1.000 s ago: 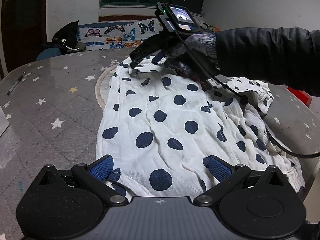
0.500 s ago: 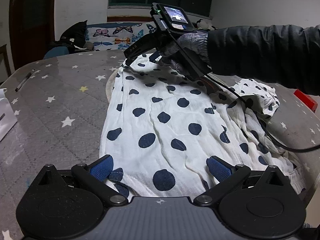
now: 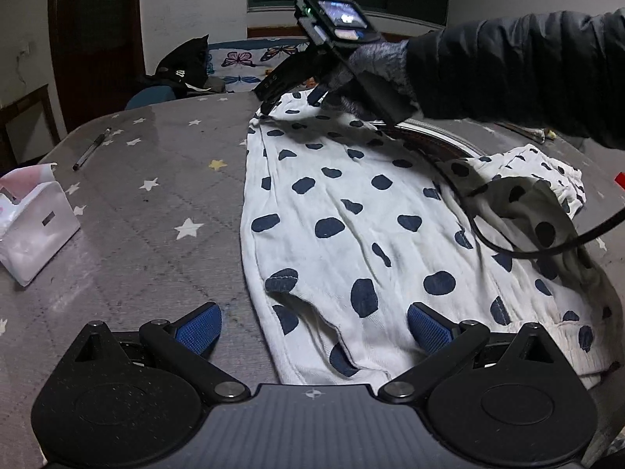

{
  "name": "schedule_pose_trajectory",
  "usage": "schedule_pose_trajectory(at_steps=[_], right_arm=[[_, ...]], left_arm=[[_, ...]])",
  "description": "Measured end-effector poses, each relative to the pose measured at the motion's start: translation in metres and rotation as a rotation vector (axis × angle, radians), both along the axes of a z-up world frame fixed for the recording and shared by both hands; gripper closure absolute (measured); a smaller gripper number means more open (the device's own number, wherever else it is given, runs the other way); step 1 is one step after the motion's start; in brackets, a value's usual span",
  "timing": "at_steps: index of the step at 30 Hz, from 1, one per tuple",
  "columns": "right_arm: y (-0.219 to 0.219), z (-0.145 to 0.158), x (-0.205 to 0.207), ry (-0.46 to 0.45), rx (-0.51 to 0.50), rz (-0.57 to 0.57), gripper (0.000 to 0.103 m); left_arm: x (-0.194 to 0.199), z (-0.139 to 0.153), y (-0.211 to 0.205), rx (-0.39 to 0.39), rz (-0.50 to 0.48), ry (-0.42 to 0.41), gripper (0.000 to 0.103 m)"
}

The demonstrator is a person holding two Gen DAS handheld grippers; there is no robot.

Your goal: Fold clothes

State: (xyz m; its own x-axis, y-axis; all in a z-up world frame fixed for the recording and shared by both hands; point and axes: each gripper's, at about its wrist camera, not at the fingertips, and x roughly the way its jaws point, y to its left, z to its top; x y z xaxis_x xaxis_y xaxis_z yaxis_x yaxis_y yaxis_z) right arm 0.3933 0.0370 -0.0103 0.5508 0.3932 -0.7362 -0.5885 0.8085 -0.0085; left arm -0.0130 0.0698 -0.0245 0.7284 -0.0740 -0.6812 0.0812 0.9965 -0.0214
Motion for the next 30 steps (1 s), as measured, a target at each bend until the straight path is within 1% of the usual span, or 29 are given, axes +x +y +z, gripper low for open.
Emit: schedule_pose_trajectory(at_steps=[3,6,8,11,14,17,21,23,26,27,28,30], right_arm=[[-0.008,0.016,-0.008,-0.009,-0.011,0.026,0.017],[-0.027,0.038,-0.019,-0.026,-0.028,0.029,0.017],[-0.042,0.053,-0.028,-0.043,-0.037,0.032,0.016],[-0.078,0.077,-0.044,-0.07,-0.065,0.019,0.016],[-0.12,0.088,-0.061,-0.082,-0.09,-0.026,0.016],[-0.168,0.088,-0.08,-0.072,-0.096,-0.086,0.016],[-0.233,0.077,-0.108,-0.041,-0.126,-0.176,0.016],[-0.264,0.069,-0.124,-0.024,-0.137,-0.214,0.016],[-0.309,0.056,-0.146,0.006,-0.152,-0.283,0.016],[-0.324,0.05,-0.153,0.021,-0.149,-0.311,0.018],[-0.334,0.046,-0.157,0.029,-0.146,-0.332,0.022],[-0.358,0.037,-0.166,0.052,-0.133,-0.385,0.026]], left_arm=[[-0.002,0.001,0.003,-0.004,0.01,0.006,0.0],[-0.002,0.004,0.006,-0.002,0.014,0.006,0.0],[-0.002,0.009,0.006,0.008,0.016,-0.009,0.0],[-0.003,0.017,0.004,0.02,0.016,-0.041,0.0],[-0.004,0.025,-0.005,0.012,0.0,-0.064,0.0],[-0.006,0.032,-0.019,0.011,-0.036,-0.092,0.0],[-0.009,0.04,-0.044,0.01,-0.11,-0.116,0.0],[-0.009,0.043,-0.057,-0.003,-0.155,-0.126,0.0],[-0.007,0.045,-0.078,-0.044,-0.237,-0.137,0.0],[-0.006,0.045,-0.084,-0.06,-0.267,-0.138,0.0],[-0.004,0.044,-0.092,-0.073,-0.296,-0.137,0.0],[0.001,0.041,-0.105,-0.085,-0.349,-0.131,0.0]])
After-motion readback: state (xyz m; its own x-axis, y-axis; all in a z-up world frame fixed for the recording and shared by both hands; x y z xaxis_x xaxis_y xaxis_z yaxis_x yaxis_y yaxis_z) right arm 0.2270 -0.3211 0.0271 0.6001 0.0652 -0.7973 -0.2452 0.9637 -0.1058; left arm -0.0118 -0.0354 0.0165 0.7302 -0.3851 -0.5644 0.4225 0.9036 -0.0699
